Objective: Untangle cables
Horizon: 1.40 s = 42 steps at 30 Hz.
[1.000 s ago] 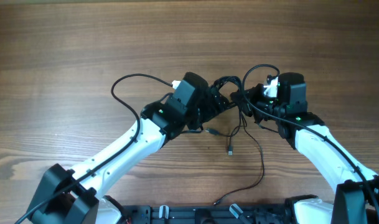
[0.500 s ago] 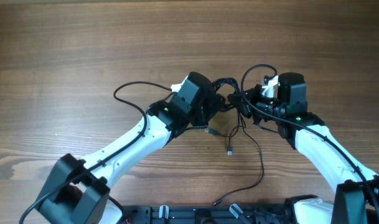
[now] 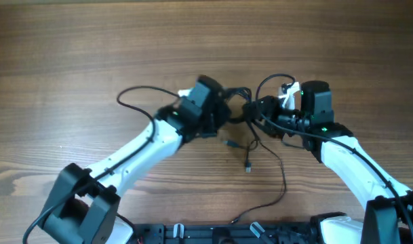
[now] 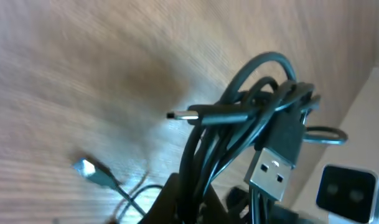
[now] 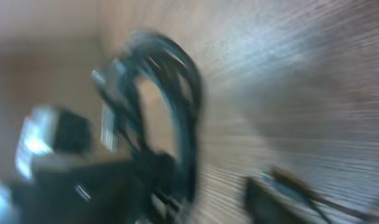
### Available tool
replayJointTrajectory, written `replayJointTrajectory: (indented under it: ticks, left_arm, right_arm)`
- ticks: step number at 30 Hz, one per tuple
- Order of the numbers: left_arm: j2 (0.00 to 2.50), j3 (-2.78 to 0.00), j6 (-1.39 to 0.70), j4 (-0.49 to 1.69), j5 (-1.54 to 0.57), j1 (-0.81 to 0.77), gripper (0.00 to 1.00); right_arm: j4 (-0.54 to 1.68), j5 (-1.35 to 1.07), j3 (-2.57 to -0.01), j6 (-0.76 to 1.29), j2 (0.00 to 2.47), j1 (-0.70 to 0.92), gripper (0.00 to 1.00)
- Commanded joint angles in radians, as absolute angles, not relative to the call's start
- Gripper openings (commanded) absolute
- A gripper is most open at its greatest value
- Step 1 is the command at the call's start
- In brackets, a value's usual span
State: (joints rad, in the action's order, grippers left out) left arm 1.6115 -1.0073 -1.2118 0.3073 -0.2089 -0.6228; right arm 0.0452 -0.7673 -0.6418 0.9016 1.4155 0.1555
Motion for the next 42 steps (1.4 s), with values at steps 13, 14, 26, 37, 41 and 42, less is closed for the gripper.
replayJointTrajectory:
  ticks: [13, 14, 26, 37, 41, 42]
  left_arm:
    - [1.393, -1.006, 0.04, 0.54, -0.533, -0.437, 0.04]
    - [1.393, -1.006, 0.041, 0.54, -0.533, -0.437, 0.04]
    - [1.393, -1.006, -0.273, 0.464, -0.531, -0.435, 0.04]
    - [1.393, -1.006, -0.301, 0.46, -0.531, -0.427, 0.04]
    - [1.393, -1.006, -0.305, 0.459, -0.532, -0.427, 0.04]
    - [1.393, -1.006, -0.311, 0.459, -0.531, -0.427, 0.04]
  right_arm:
    - [-0.444, -1.266, -0.64, 0.35, 1.417, 0.154, 0.9]
    - [-0.475, -1.266, -0.64, 0.362, 1.417, 0.154, 0.9]
    - [-0.197, -0.888, -0.64, 0.413, 1.417, 0.153, 0.76]
    - [-0.052, -0.662, -0.64, 0.603, 1.417, -0.004, 0.79]
    - [-0.075, -0.823, -0.64, 0.524, 1.417, -0.033, 0.8]
    - [-0.083, -0.88, -0.64, 0.483, 1.417, -0.029, 0.8]
